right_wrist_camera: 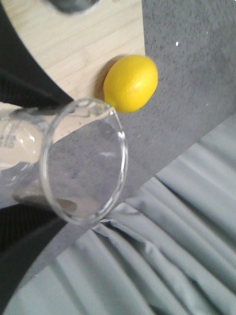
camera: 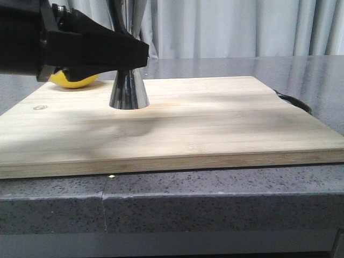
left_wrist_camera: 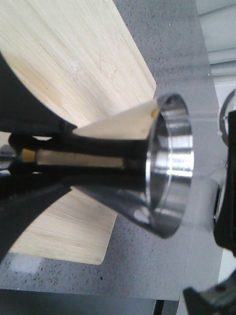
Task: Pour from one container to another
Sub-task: 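Lower the beaker onto the board with the right gripper and release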
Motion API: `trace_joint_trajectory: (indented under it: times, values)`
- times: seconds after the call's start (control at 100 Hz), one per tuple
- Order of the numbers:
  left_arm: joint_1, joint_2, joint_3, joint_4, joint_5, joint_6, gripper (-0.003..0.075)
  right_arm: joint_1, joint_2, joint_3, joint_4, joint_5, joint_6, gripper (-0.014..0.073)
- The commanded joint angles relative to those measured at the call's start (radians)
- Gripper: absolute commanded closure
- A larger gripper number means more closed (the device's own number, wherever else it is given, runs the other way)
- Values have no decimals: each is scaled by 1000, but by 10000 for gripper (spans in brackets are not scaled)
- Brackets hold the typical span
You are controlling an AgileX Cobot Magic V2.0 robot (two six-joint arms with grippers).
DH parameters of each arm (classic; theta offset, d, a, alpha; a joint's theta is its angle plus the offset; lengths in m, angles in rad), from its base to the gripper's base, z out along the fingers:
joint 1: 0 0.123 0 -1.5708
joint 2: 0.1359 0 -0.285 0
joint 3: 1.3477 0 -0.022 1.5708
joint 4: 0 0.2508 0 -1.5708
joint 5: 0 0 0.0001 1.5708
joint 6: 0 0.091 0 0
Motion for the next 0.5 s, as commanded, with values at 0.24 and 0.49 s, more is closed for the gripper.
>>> trace_joint_trajectory:
  times: [0.24,0.49]
  values:
    - [-1,-34,-27,-49,-73,-9,739,-197,45,82,321,-364,78,365]
    - [-1,-34,-27,-49,-73,-9,739,-223,45,267,323,-505,101,365]
